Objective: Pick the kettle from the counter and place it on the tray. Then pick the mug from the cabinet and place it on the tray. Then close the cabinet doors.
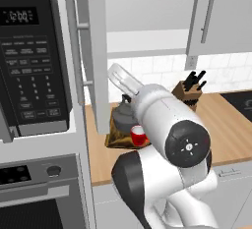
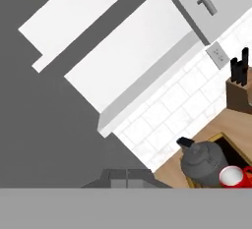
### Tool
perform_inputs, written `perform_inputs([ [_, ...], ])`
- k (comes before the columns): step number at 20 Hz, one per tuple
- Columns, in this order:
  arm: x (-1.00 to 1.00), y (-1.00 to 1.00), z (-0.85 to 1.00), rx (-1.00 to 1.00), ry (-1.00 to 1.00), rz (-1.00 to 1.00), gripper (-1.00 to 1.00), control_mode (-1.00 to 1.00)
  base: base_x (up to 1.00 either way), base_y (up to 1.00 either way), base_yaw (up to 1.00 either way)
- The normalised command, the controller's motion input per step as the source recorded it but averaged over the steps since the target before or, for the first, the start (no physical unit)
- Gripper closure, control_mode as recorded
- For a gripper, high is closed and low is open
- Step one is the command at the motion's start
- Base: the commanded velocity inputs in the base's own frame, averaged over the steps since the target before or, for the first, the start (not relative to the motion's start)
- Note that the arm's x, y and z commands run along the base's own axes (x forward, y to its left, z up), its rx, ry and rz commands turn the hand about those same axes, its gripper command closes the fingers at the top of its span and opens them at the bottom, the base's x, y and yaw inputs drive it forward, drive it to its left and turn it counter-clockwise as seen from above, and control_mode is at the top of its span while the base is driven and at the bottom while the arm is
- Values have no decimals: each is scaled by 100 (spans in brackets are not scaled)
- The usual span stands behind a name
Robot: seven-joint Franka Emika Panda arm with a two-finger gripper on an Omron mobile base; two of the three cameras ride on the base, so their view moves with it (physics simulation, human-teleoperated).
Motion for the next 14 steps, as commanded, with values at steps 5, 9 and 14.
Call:
perform_inputs([
  [5, -18, 46, -12, -1, -12, -3, 100, -100, 0, 0, 0],
  [9, -48, 16, 0, -1, -6, 0, 100, -100, 0, 0, 0],
  [14, -61, 32, 0, -3, -3, 0, 100, -100, 0, 0, 0],
])
